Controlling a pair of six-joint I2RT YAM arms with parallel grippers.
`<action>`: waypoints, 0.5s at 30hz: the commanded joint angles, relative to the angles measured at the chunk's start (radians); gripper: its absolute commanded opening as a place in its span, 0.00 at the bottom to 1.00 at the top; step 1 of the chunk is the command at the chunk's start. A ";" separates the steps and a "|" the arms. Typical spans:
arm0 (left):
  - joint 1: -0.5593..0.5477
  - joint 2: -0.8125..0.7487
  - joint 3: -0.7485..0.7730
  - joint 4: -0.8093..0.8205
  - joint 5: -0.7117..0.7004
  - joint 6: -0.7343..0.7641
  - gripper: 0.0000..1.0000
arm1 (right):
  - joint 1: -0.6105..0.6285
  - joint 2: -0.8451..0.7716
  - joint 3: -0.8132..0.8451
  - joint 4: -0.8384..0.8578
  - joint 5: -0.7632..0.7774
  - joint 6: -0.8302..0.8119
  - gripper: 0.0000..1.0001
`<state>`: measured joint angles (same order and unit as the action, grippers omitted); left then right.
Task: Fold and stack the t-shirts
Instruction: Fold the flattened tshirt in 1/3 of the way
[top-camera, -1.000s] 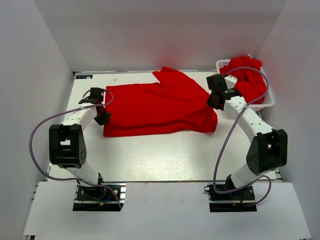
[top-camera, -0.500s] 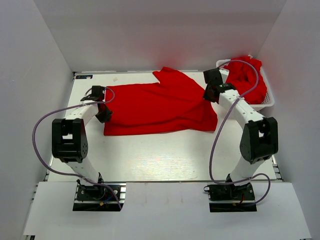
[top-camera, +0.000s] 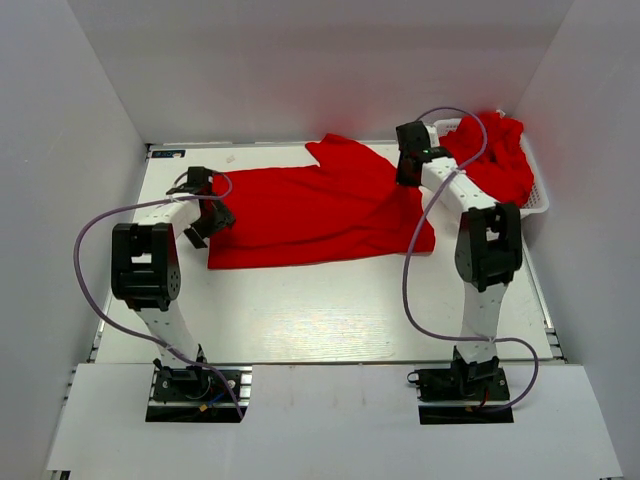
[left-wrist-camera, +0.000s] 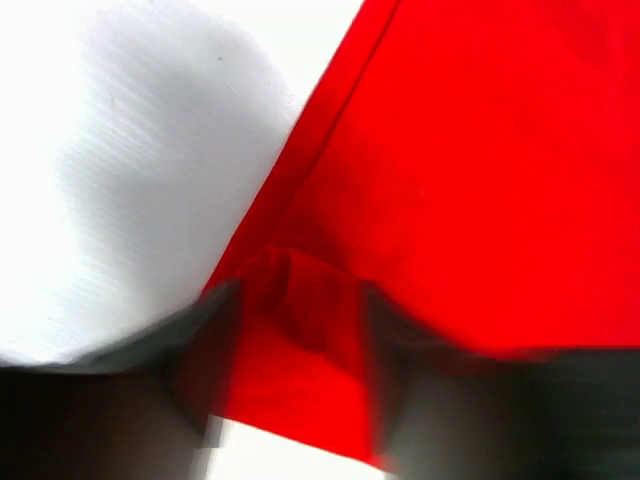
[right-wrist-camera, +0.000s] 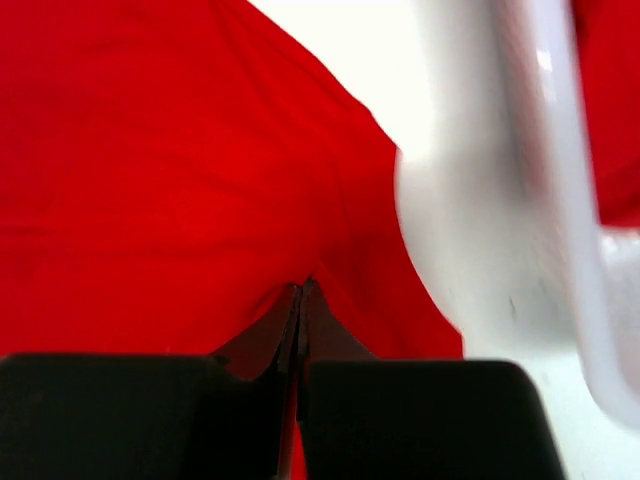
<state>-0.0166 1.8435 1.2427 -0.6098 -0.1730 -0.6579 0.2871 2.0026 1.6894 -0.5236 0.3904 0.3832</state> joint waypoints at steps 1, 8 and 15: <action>0.006 -0.009 0.040 0.004 -0.014 0.007 0.99 | -0.008 0.073 0.145 0.021 -0.054 -0.104 0.00; 0.006 -0.062 0.058 -0.060 -0.052 0.020 1.00 | 0.006 0.180 0.250 0.026 -0.140 -0.230 0.00; 0.006 -0.194 0.000 -0.048 -0.054 0.020 1.00 | -0.014 0.206 0.263 0.022 -0.162 -0.225 0.00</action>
<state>-0.0151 1.7557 1.2549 -0.6613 -0.2081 -0.6437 0.2813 2.1990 1.9022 -0.5217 0.2485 0.1848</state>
